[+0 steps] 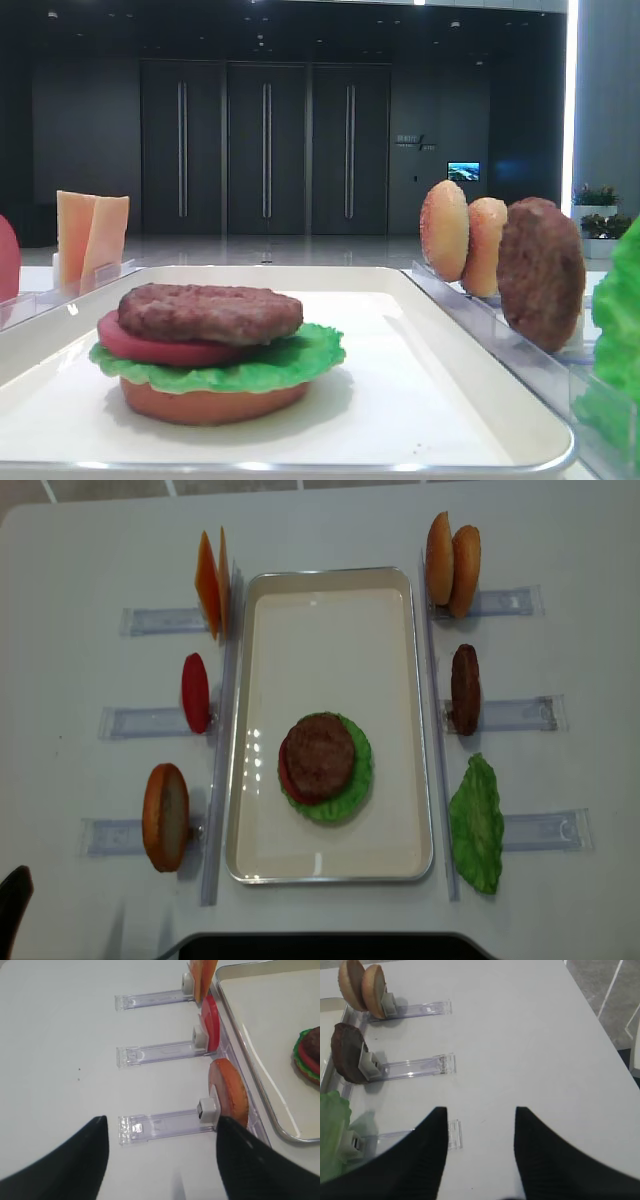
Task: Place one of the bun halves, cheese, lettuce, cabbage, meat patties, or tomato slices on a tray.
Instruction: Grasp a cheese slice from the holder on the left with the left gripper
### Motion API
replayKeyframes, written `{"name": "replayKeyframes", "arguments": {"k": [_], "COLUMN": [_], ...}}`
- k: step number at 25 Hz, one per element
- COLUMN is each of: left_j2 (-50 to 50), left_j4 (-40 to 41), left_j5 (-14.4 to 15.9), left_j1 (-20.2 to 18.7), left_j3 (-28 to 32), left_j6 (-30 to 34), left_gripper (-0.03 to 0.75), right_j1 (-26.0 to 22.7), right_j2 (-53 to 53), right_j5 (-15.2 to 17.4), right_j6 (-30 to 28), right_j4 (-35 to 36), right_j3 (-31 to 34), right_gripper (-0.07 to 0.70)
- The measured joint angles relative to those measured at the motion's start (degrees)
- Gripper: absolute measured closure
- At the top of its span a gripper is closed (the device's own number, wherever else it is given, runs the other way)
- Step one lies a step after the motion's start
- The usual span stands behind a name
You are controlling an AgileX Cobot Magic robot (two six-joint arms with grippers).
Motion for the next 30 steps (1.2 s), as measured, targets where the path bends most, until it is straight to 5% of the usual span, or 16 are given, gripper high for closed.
{"name": "replayKeyframes", "arguments": {"k": [30], "left_j2": [0.0], "left_j4": [0.0], "left_j5": [0.0], "left_j1": [0.0], "left_j3": [0.0], "left_j6": [0.0], "left_gripper": [0.202], "right_j1": [0.0], "right_j2": [0.0], "right_j5": [0.0], "right_j6": [0.0], "right_j4": [0.0], "right_j3": [0.0], "right_gripper": [0.334]}}
